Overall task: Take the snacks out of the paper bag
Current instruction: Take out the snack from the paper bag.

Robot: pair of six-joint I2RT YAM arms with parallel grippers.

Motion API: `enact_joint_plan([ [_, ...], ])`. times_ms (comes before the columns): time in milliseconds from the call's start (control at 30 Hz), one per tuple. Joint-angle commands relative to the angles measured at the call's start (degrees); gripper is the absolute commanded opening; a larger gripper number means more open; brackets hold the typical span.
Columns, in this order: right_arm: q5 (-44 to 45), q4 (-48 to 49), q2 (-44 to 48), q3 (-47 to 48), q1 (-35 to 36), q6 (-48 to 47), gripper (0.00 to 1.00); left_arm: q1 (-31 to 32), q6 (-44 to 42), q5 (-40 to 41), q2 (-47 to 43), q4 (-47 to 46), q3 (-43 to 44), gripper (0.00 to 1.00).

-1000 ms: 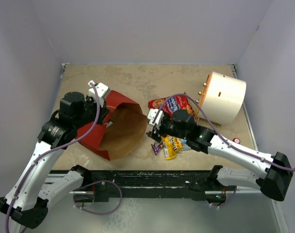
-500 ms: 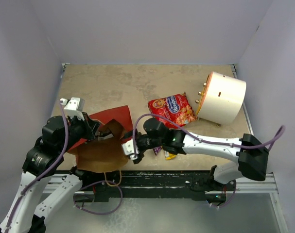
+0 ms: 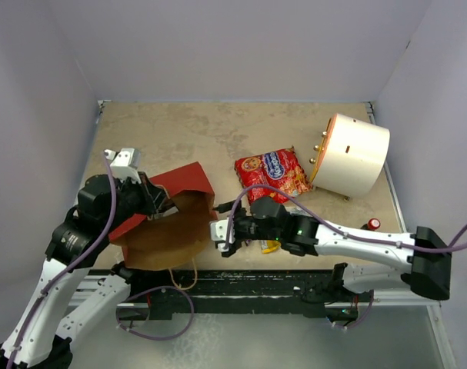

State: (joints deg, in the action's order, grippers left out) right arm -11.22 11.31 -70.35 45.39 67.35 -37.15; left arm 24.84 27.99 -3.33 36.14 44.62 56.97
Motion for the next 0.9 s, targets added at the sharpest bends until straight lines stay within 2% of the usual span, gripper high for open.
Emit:
enact_joint_plan([
  [0, 7.5, -5.3, 7.1, -1.5, -0.3, 3.1, 0.82, 0.0, 2.0, -3.3, 1.9, -7.2, -0.7, 0.00],
  [133, 7.5, -8.2, 12.3, -1.6, -0.2, 2.0, 0.82, 0.1, 2.6, -5.0, 4.2, -9.9, -1.1, 0.00],
  [267, 2.2, -5.6, 10.5, 0.2, -0.2, -2.1, 0.80, 0.0, 2.2, -6.7, 6.3, -11.8, -1.2, 0.00],
  [367, -2.8, -2.7, 3.7, 3.5, 0.3, -4.8, 0.77, 0.0, 1.7, -8.1, 7.7, -11.4, -0.4, 0.00],
  [500, -5.2, 3.8, -6.2, 7.1, 0.9, -8.5, 0.77, 0.0, 1.0, -8.3, 8.0, -9.7, 0.8, 0.00],
  [633, -4.8, 12.7, -15.7, 8.8, 0.9, -9.6, 0.76, 0.1, 1.0, -7.9, 7.8, -7.5, 2.4, 0.00],
  [800, -4.6, 23.4, -23.1, 9.0, 0.9, -11.1, 0.75, 0.0, 0.9, -5.6, 6.5, -5.1, 5.0, 0.00],
  [867, -5.5, 24.7, -26.0, 9.9, 0.9, -11.2, 0.74, 0.0, 0.7, -4.5, 6.0, -4.5, 5.9, 0.00],
])
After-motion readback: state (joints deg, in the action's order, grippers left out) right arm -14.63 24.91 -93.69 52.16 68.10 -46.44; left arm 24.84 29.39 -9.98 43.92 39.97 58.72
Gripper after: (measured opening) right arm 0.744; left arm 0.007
